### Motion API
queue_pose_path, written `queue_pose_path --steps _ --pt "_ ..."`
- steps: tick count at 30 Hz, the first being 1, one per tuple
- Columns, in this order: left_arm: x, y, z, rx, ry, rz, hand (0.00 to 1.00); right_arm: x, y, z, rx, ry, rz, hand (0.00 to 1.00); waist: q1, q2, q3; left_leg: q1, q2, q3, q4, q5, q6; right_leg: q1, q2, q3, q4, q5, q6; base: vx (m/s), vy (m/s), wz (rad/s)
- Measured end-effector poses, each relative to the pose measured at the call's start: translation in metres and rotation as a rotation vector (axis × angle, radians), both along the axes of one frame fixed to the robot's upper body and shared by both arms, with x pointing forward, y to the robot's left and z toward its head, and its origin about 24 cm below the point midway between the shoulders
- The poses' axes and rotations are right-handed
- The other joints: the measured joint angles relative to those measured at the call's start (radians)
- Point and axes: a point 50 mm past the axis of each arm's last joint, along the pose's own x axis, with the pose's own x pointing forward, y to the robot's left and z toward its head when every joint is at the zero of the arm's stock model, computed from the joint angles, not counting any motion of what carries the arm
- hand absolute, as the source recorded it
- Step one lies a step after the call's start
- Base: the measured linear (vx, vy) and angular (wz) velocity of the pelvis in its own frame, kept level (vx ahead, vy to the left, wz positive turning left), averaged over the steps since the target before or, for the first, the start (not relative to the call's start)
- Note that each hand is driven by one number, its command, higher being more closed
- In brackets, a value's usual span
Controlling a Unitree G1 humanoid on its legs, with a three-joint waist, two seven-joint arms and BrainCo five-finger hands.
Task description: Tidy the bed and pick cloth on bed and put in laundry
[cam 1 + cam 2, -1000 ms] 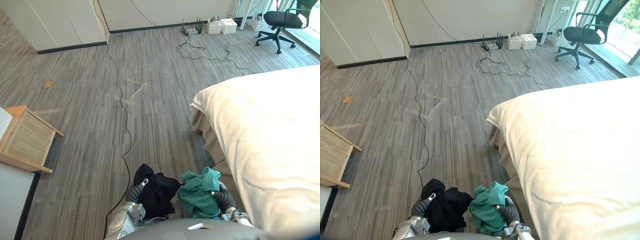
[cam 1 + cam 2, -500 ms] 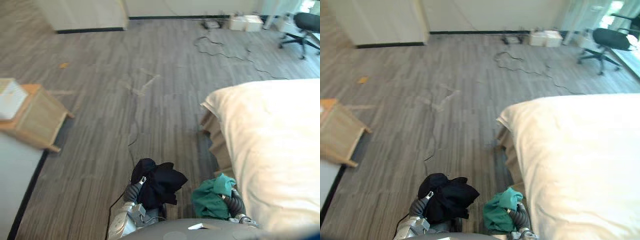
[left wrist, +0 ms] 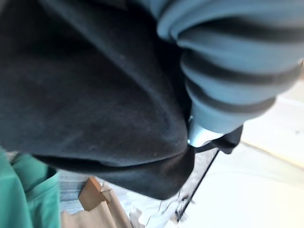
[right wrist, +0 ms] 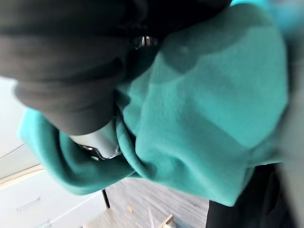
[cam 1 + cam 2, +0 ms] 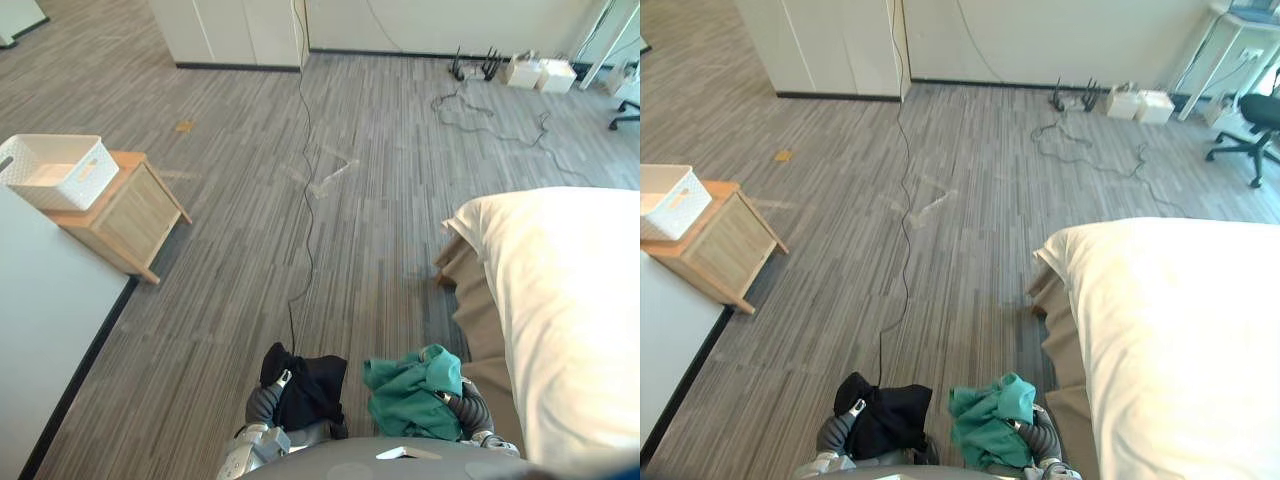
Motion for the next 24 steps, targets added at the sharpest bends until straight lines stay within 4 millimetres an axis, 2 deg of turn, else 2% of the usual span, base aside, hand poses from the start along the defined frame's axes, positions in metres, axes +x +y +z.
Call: queue_pose_path --steps 1,3,5,6,8,10,11,13,14,16,17,18,19,20,21,22,24 --pt "0.000 0.003 0.000 0.008 0.001 -0.001 1.00 -0.001 0.004 0.001 0.008 -0.003 0.005 1.00 0.003 -0.009 0.001 0.033 0.000 -0.019 -0.022 0.003 -0.004 -0.033 0.018 0.007 0.016 -0.034 0.028 0.23 0.059 0.43" --pt "0.002 0.003 0.000 0.014 0.000 -0.020 1.00 0.002 0.008 0.003 0.017 -0.019 0.006 1.00 -0.002 -0.012 0.005 0.067 0.001 -0.060 -0.046 0.003 -0.006 -0.079 0.072 -0.001 -0.090 -0.096 0.071 0.29 0.043 0.52" --pt "0.009 0.002 0.001 0.010 -0.015 -0.031 1.00 0.002 0.007 0.003 0.017 -0.019 0.003 1.00 -0.008 0.000 0.015 0.101 0.002 -0.098 -0.058 0.006 -0.006 -0.089 0.140 -0.005 -0.315 -0.110 0.081 0.32 -0.009 0.63" --pt "0.009 0.002 0.001 0.010 -0.013 -0.033 1.00 0.002 0.007 0.003 0.016 -0.022 0.000 1.00 -0.011 0.004 0.017 0.110 0.002 -0.110 -0.060 0.003 -0.012 -0.090 0.156 -0.003 -0.391 -0.103 0.079 0.32 -0.027 0.68" --pt "0.012 0.000 0.002 0.012 -0.022 -0.045 1.00 0.004 0.006 0.004 0.008 -0.038 -0.018 1.00 -0.013 0.020 0.027 0.157 0.002 -0.153 -0.091 -0.010 -0.032 -0.104 0.205 0.000 -0.674 0.007 0.061 0.33 -0.051 0.59" --pt "0.009 -0.001 0.002 0.023 -0.018 -0.063 1.00 0.005 0.007 0.005 0.010 -0.049 -0.026 1.00 -0.007 0.018 0.034 0.184 0.002 -0.161 -0.091 -0.033 -0.067 -0.136 0.208 0.006 -0.776 0.094 0.061 0.33 -0.087 0.37" --pt "0.003 -0.002 0.000 0.026 -0.007 -0.071 1.00 0.006 0.009 0.006 0.012 -0.053 -0.023 1.00 -0.005 0.014 0.037 0.209 0.005 -0.160 -0.087 -0.056 -0.091 -0.148 0.204 0.017 -0.777 0.119 0.054 0.40 -0.143 0.28" --pt "-0.002 -0.004 -0.001 0.023 0.003 -0.083 1.00 0.007 0.011 0.007 0.013 -0.058 -0.026 1.00 -0.008 0.013 0.041 0.238 0.024 -0.161 -0.063 -0.102 -0.106 -0.153 0.209 0.027 -0.734 0.135 0.031 0.42 -0.191 0.29" --pt "-0.006 -0.003 0.000 0.028 -0.002 -0.078 1.00 0.008 0.011 0.008 0.009 -0.059 -0.022 1.00 -0.006 0.016 0.038 0.243 0.060 -0.162 0.004 -0.176 -0.131 -0.153 0.229 0.025 -0.664 0.129 -0.012 0.44 -0.236 0.25" --pt "-0.014 -0.003 -0.002 0.026 0.020 -0.068 1.00 0.009 0.009 0.008 0.000 -0.059 -0.004 1.00 0.000 0.040 0.024 0.238 0.119 -0.152 0.074 -0.247 -0.191 -0.147 0.278 0.022 -0.610 0.074 -0.072 0.48 -0.292 -0.01" --pt "-0.011 -0.004 -0.002 0.018 0.015 -0.050 1.00 0.019 0.008 0.008 -0.005 -0.066 0.017 1.00 0.003 0.055 0.026 0.135 0.177 -0.134 0.327 -0.242 -0.195 -0.135 0.319 0.022 -0.589 0.009 -0.090 0.48 -0.333 -0.14" --pt "-0.009 -0.005 -0.001 0.012 0.007 -0.048 1.00 0.022 0.007 0.008 -0.008 -0.068 0.025 1.00 0.002 0.058 0.028 0.076 0.203 -0.130 0.465 -0.210 -0.192 -0.113 0.339 0.019 -0.609 -0.002 -0.097 0.46 -0.332 -0.19" --pt "-0.005 -0.006 0.000 0.009 -0.008 -0.046 1.00 0.027 0.002 0.009 -0.023 -0.078 0.044 1.00 0.005 0.075 0.038 -0.008 0.249 -0.134 0.666 -0.108 -0.182 -0.063 0.377 0.024 -0.659 -0.008 -0.105 0.36 -0.248 -0.39" --pt "-0.001 -0.011 0.002 -0.011 -0.038 -0.034 1.00 0.031 -0.003 0.011 -0.041 -0.086 0.067 1.00 0.015 0.100 0.058 -0.098 0.305 -0.139 0.865 -0.047 -0.167 0.003 0.420 0.039 -0.717 -0.012 -0.124 0.47 -0.261 -0.61" --pt "0.001 -0.013 0.004 -0.022 -0.059 -0.031 1.00 0.035 -0.010 0.010 -0.054 -0.078 0.072 1.00 0.024 0.110 0.070 -0.160 0.315 -0.145 0.954 -0.060 -0.163 0.055 0.434 0.063 -0.740 -0.033 -0.131 0.56 -0.269 -0.63" --pt "0.002 -0.013 0.005 -0.026 -0.070 -0.038 1.00 0.037 -0.013 0.010 -0.056 -0.076 0.073 1.00 0.025 0.111 0.074 -0.184 0.306 -0.152 0.966 -0.066 -0.163 0.081 0.434 0.076 -0.750 -0.039 -0.141 0.56 -0.247 -0.55" --pt "0.004 -0.014 0.007 -0.033 -0.093 -0.043 1.00 0.038 -0.017 0.011 -0.057 -0.079 0.073 1.00 0.033 0.106 0.075 -0.251 0.249 -0.172 0.884 -0.079 -0.182 0.176 0.430 0.114 -0.810 -0.063 -0.135 0.49 -0.218 -0.52"
